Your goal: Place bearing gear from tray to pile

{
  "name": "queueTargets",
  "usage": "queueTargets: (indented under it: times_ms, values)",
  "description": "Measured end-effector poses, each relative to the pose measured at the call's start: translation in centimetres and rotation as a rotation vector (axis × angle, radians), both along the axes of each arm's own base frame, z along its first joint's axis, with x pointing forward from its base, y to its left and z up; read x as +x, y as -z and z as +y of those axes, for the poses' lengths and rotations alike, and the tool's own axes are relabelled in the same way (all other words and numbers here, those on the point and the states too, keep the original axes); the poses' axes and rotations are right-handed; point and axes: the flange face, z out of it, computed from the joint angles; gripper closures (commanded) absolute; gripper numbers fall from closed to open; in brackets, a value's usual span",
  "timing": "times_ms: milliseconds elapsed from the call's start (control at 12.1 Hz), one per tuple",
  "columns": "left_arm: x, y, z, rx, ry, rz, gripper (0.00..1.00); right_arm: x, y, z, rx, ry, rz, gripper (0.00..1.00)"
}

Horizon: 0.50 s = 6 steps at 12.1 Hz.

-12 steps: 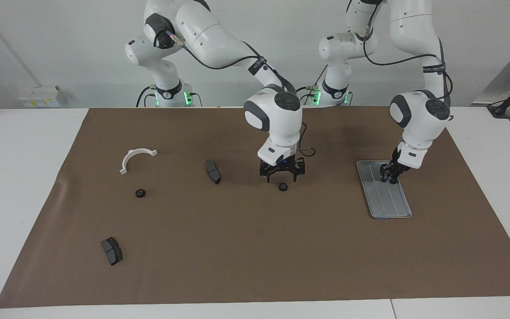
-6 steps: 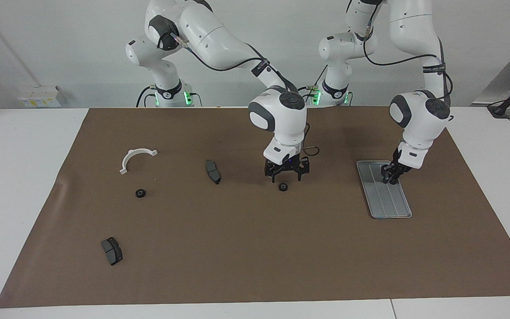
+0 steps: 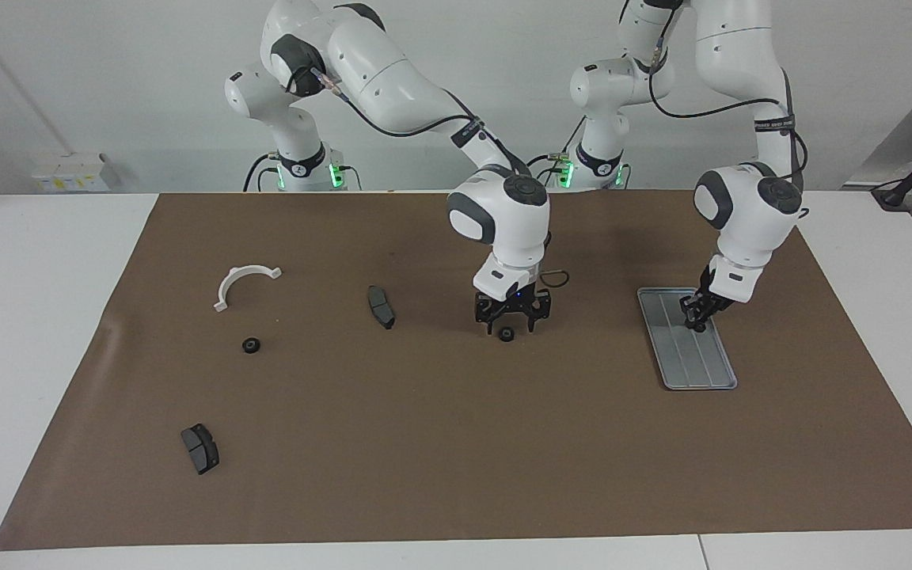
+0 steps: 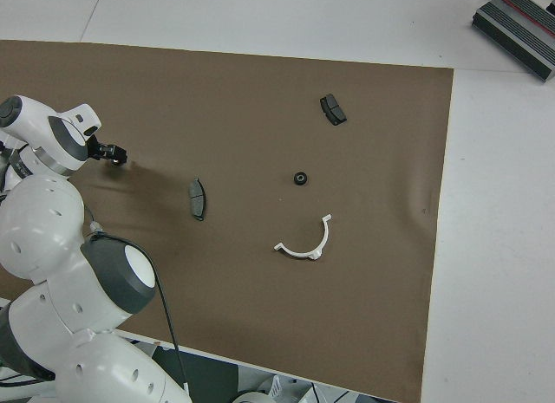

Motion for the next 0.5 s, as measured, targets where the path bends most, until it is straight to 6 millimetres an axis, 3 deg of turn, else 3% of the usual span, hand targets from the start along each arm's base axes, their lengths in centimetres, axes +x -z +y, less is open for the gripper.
queueTargets:
  times_ms: [249,498]
  values:
    - [0.2,-0.2,-0.3,0.000,0.006,-0.006,0.94,-0.2,1.2,-0.1,-0.006,-0.006,-0.023,0.34]
    - [1.2,-1.0,-1.0,0.001,0.019,-0.029,0.97,-0.2,1.2,-0.1,-0.005,-0.009,-0.036,0.52]
